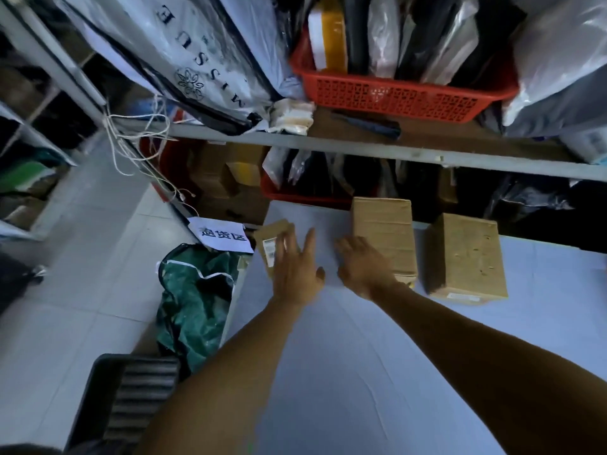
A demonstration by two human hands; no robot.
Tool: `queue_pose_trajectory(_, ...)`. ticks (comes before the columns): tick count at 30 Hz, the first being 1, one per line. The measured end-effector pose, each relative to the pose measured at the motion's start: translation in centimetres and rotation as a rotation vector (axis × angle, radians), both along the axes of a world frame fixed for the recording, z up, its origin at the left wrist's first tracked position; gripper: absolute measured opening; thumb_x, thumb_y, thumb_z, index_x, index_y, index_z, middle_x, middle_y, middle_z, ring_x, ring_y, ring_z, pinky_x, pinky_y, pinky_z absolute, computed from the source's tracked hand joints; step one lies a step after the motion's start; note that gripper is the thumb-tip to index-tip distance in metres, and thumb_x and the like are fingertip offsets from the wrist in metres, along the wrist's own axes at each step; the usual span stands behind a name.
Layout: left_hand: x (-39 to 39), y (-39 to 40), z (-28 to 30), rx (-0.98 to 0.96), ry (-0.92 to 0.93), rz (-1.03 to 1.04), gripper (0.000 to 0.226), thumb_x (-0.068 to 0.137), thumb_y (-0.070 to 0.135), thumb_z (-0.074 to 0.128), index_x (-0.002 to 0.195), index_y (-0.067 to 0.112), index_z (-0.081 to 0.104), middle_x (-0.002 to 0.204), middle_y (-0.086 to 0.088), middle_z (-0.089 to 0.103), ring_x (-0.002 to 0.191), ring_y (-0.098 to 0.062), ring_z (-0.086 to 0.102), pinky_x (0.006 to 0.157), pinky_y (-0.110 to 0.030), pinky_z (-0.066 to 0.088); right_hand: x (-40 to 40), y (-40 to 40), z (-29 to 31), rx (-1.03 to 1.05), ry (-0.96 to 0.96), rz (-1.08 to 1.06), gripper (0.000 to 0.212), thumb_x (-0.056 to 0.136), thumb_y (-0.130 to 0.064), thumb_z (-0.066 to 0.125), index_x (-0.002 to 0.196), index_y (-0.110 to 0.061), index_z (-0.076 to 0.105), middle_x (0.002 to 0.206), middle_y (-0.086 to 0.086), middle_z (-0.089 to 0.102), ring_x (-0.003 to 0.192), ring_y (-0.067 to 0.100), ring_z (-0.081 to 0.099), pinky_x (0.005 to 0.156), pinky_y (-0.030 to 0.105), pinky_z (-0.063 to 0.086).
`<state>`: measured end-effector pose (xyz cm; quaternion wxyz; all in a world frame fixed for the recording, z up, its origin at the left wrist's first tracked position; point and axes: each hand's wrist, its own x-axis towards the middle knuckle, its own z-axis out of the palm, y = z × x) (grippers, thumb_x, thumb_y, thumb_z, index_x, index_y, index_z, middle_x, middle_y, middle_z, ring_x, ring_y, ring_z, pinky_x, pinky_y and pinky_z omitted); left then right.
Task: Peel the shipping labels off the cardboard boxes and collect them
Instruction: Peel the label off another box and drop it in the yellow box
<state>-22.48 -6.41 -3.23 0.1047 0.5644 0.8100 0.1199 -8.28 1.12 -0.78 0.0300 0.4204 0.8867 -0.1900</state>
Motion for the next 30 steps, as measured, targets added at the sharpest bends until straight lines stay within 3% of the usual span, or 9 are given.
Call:
queue_pose_trajectory(3, -5.3, -2.8, -1.6, -0.141, -0.004, 0.128, 0.099, 0.077, 0.045, 0.072, 0.155, 0.021, 0.016, 0.157, -0.03, 0.007, 0.143, -0.05, 0.009, 0.116, -0.052, 0.019, -5.1, -1.7, -1.4, -0.082, -0.095, 0.11, 0.082, 0.088, -0.02, 0.059, 0.154, -0.025, 0.009, 0.16, 0.015, 0.01, 0.145, 0.035, 0.017, 0.11, 0.044, 0.036)
queue_pose_trajectory(5, -7.9, -3.9, -2.7, -0.192, -0.107, 0.113, 0.103, 0.079, 0.043, 0.074, 0.156, 0.021, 0.009, 0.158, -0.029, 0.004, 0.144, -0.047, 0.014, 0.114, -0.047, 0.025, -7.4, -2.4, -2.8, -0.167, -0.13, 0.081, 0.093, 0.088, -0.018, 0.062, 0.153, -0.035, -0.003, 0.161, 0.014, -0.001, 0.146, 0.038, 0.015, 0.11, 0.046, 0.037)
queue_pose_trajectory(9, -9.3, -3.4, -3.8, -0.102, -0.379, 0.01, 0.091, 0.082, 0.016, 0.075, 0.154, 0.017, 0.02, 0.153, -0.015, 0.034, 0.135, -0.033, 0.042, 0.101, -0.037, 0.041, -9.6, -3.2, -4.6, -0.236, 0.002, 0.035, 0.088, 0.086, -0.013, 0.065, 0.153, -0.03, 0.01, 0.154, 0.013, 0.025, 0.131, 0.034, 0.045, 0.105, 0.038, 0.044)
queue_pose_trajectory(12, -8.4, -3.7, -3.7, -0.015, -0.46, 0.094, 0.084, 0.082, 0.009, 0.073, 0.152, 0.018, 0.028, 0.148, -0.012, 0.044, 0.131, -0.028, 0.048, 0.102, -0.035, 0.044, -9.4, -3.8, -4.5, -0.154, 0.066, -0.006, 0.073, 0.09, -0.011, 0.058, 0.151, -0.027, 0.022, 0.143, 0.012, 0.043, 0.125, 0.031, 0.051, 0.1, 0.036, 0.045)
queue_pose_trajectory(15, -6.9, -5.6, -3.2, 0.021, -0.49, 0.159, 0.085, 0.079, 0.01, 0.075, 0.151, 0.021, 0.031, 0.146, -0.009, 0.048, 0.127, -0.026, 0.052, 0.102, -0.039, 0.047, -7.9, -5.1, -3.4, -0.113, 0.082, 0.025, 0.067, 0.092, -0.015, 0.055, 0.151, -0.026, 0.024, 0.141, 0.012, 0.045, 0.123, 0.031, 0.051, 0.099, 0.038, 0.044)
queue_pose_trajectory(23, 2.0, -13.1, -0.1, -0.005, -0.391, 0.149, 0.085, 0.08, 0.017, 0.074, 0.151, 0.025, 0.029, 0.145, -0.006, 0.045, 0.126, -0.027, 0.051, 0.099, -0.041, 0.047, 1.8, -12.3, -1.0, -0.147, 0.127, 0.04, 0.069, 0.092, -0.021, 0.055, 0.151, -0.027, 0.021, 0.145, 0.013, 0.039, 0.116, 0.036, 0.056, 0.095, 0.042, 0.048)
queue_pose_trajectory(30, 18.4, -20.6, 1.1, -0.05, -0.378, 0.078, 0.087, 0.078, 0.019, 0.075, 0.151, 0.026, 0.027, 0.149, -0.004, 0.039, 0.127, -0.028, 0.05, 0.1, -0.042, 0.047, 18.6, -20.4, 0.0, -0.182, 0.149, -0.076, 0.078, 0.088, -0.028, 0.061, 0.152, -0.025, 0.016, 0.134, 0.011, 0.044, 0.107, 0.035, 0.06, 0.086, 0.041, 0.05)
